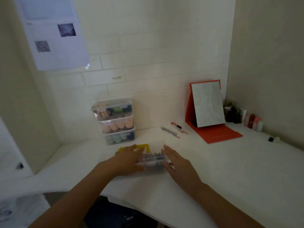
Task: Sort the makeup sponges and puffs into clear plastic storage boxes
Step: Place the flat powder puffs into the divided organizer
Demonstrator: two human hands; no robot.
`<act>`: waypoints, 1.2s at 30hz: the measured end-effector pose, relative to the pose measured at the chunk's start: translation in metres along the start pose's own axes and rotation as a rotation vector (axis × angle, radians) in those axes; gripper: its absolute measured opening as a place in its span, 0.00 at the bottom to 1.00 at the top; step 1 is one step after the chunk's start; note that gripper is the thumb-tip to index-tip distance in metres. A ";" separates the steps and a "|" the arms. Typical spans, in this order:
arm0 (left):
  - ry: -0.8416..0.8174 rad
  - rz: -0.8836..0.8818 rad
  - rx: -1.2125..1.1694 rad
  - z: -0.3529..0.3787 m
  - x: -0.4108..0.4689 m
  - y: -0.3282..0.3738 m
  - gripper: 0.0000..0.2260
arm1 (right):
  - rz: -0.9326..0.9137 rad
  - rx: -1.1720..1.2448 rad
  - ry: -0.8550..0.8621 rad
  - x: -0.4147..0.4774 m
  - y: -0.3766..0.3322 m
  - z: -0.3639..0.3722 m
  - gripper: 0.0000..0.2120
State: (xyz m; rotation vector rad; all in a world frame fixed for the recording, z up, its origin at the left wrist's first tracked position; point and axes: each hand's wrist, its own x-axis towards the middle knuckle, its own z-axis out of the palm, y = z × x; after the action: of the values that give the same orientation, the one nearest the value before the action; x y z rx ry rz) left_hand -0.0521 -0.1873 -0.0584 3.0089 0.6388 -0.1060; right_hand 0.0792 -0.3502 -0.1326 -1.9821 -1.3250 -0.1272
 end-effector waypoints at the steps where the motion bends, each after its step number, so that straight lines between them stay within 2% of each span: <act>1: 0.028 -0.023 -0.004 0.005 -0.002 0.000 0.33 | 0.012 0.024 -0.007 0.001 -0.003 0.002 0.35; 3: 0.095 -0.065 -0.015 0.016 -0.007 -0.003 0.31 | 0.052 0.063 -0.019 0.001 -0.006 0.003 0.28; 7: 0.146 -0.092 0.011 0.023 -0.017 -0.024 0.27 | 0.171 0.009 -0.078 0.001 -0.003 0.005 0.29; 11: 0.162 -0.112 -0.028 0.020 -0.028 -0.058 0.26 | 0.161 -0.152 -0.227 0.003 -0.002 0.012 0.31; 14: 0.163 -0.109 -0.057 0.017 -0.042 -0.089 0.26 | 0.183 -0.205 -0.295 0.007 -0.001 0.020 0.26; 24: 0.184 -0.170 -0.194 0.013 -0.075 -0.180 0.26 | 0.144 -0.177 -0.327 0.036 -0.027 0.057 0.25; 36: 0.277 -0.297 -0.182 0.012 -0.033 -0.255 0.26 | 0.150 -0.179 -0.324 0.065 -0.042 0.086 0.24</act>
State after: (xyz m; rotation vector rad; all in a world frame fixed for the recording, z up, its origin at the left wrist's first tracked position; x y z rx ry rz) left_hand -0.1863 0.0312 -0.0798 2.7556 1.0546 0.3421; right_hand 0.0478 -0.2397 -0.1433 -2.3199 -1.3971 0.1584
